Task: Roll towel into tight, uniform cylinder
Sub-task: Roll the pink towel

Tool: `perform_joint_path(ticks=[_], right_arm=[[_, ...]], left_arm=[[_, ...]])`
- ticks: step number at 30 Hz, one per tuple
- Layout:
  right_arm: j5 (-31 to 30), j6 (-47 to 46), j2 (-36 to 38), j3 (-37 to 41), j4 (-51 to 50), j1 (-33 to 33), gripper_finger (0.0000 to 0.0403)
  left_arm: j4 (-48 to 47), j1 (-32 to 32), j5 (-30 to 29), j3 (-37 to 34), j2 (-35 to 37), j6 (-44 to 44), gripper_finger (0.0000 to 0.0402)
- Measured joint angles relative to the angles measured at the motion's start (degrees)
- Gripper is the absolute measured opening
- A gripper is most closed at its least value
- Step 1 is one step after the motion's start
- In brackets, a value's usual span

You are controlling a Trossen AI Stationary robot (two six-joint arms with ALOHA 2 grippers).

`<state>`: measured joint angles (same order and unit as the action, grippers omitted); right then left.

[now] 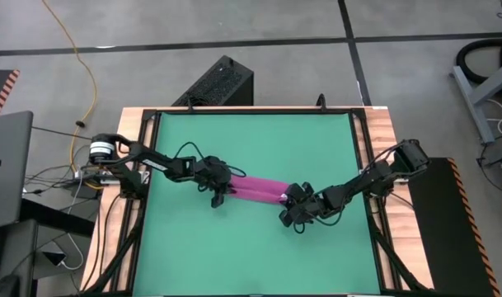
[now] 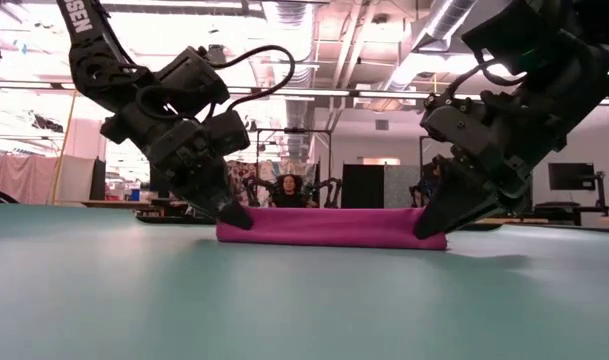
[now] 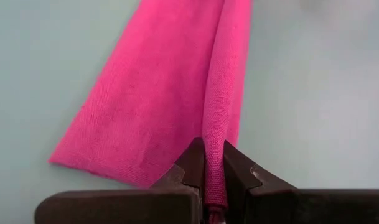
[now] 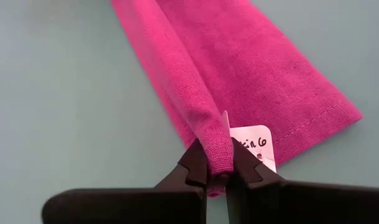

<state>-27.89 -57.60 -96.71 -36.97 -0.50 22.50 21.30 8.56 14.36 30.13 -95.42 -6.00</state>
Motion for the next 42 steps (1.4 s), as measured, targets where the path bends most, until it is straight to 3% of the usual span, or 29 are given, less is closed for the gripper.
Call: perform_joint_path(ticks=[16, 30, 42], right_arm=[[-2.4, 3.7, 2.5, 0.2, 2.5, 0.2, 0.0034], [-4.1, 6.4, 3.0, -0.5, 2.9, -1.2, 0.0034], [-2.2, 6.6, 2.8, -4.5, -5.6, -4.1, 0.0034]], left_arm=[[-1.3, 0.1, -0.6, 0.0, 0.3, -2.7, 0.0012], [-4.6, 0.1, -4.2, 0.0, 8.7, -0.1, 0.0005], [-4.8, 0.5, -7.6, 0.1, 7.1, 2.8, 0.0003]])
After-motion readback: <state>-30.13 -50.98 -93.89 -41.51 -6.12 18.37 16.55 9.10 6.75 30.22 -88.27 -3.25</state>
